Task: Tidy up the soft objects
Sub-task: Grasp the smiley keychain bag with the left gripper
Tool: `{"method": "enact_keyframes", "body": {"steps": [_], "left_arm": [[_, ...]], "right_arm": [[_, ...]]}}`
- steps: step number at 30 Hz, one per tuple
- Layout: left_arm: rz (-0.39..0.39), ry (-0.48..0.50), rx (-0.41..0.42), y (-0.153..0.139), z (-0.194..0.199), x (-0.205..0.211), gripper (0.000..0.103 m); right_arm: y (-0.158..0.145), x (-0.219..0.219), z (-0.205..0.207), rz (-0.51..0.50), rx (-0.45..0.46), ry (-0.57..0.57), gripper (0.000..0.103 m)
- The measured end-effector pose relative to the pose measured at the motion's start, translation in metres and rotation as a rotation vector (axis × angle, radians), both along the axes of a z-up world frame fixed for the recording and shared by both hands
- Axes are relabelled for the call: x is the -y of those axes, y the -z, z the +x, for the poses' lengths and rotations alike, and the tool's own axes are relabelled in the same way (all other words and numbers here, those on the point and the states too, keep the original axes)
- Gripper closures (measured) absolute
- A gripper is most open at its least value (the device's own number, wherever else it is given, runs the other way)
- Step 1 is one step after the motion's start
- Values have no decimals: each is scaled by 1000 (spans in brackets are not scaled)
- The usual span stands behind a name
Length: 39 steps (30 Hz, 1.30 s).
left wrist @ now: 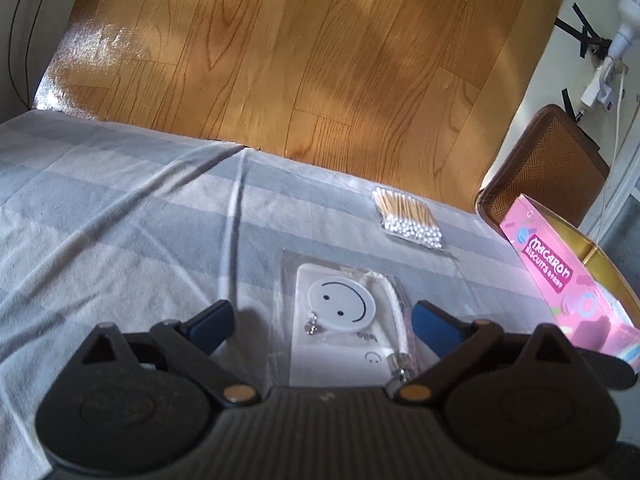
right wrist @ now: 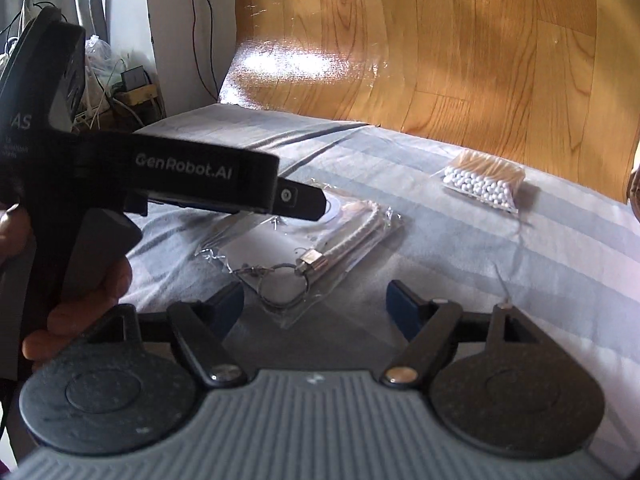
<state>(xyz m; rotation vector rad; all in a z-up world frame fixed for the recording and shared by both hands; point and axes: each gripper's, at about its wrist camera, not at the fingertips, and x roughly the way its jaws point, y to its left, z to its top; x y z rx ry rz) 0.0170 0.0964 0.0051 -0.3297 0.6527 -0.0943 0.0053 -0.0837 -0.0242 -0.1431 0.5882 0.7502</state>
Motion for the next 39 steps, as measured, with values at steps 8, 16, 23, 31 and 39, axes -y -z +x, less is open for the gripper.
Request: {"method": "enact_keyframes", "body": {"steps": [8,16,23,31,39], "left_arm": [[-96,32,15,1,-1,-12,5],[-111,57,20,1,-2,-9,11],[-117,67,16,1,-2,-8,11],[-132,66,17,1,-3,-9,12],[-132,67,18,2,-3,-9,12]], "right_arm": [[0,0,-3,21,-7,22,21],[0,0,-4,11,0,25,21],[0,-1,-3,3,3,25,20],[0,0,-3,3,3,22,20],[1,3,-2,4,3,18,20]]}}
